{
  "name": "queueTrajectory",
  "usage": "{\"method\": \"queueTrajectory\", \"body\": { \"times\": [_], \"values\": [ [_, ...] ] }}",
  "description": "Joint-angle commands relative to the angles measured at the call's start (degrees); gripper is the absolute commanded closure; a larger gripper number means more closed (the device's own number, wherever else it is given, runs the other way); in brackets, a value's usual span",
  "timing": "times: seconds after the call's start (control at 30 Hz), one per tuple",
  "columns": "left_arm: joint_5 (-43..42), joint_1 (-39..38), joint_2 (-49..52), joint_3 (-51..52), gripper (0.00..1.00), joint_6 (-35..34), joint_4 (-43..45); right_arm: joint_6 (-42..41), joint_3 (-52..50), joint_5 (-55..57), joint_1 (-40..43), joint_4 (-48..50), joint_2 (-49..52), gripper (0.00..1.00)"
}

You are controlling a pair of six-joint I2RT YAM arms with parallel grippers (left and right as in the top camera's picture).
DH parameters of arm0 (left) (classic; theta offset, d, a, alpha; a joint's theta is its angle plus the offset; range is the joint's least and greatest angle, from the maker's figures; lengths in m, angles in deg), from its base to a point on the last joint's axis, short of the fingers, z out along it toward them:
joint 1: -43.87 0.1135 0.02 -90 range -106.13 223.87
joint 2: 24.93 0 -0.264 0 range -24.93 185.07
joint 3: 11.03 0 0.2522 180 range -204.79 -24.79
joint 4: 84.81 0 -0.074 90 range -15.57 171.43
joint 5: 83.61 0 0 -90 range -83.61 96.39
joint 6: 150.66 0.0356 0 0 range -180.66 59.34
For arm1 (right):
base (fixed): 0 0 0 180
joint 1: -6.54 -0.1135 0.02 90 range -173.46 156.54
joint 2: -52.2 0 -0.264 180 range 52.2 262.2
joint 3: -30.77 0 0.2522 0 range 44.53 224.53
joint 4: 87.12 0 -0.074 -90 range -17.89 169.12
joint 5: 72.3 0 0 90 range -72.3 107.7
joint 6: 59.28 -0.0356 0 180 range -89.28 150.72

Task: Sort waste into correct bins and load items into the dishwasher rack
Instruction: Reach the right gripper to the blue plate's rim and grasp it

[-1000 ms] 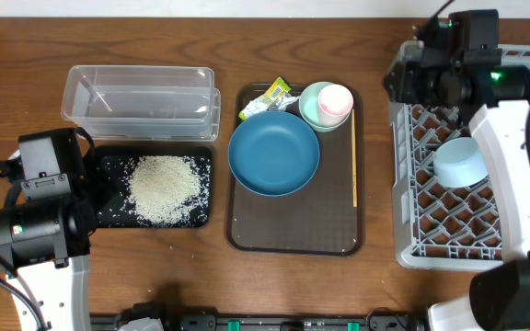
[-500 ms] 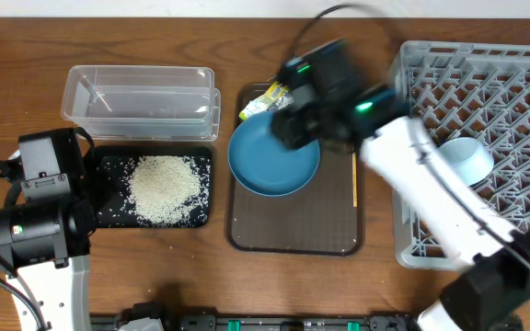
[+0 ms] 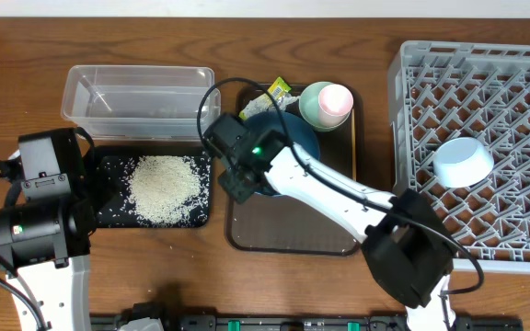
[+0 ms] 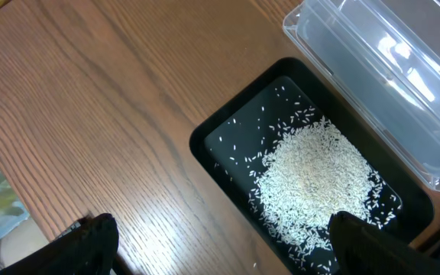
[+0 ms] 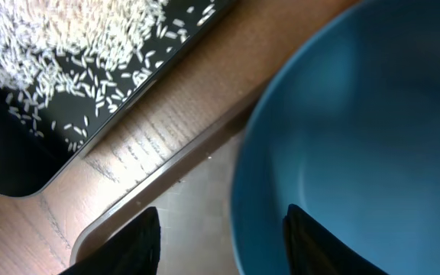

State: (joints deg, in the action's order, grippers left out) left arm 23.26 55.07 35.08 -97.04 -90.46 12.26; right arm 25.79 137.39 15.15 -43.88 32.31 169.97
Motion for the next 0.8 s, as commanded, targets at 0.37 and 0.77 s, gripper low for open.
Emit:
{"method": "queueTrajectory", "body": {
  "times": [0.37, 0.77],
  "values": [
    [0.3, 0.3, 0.2, -0.1, 0.10, 0.1, -0.2, 0.3, 0.1, 3.7, -1.4, -0.1, 5.3, 0.62],
    [0.3, 0.3, 0.2, -0.1, 0.09, 0.1, -0.2, -1.9, 1.9, 3.8, -1.4, -2.6, 5.3, 0.88]
  ]
}}
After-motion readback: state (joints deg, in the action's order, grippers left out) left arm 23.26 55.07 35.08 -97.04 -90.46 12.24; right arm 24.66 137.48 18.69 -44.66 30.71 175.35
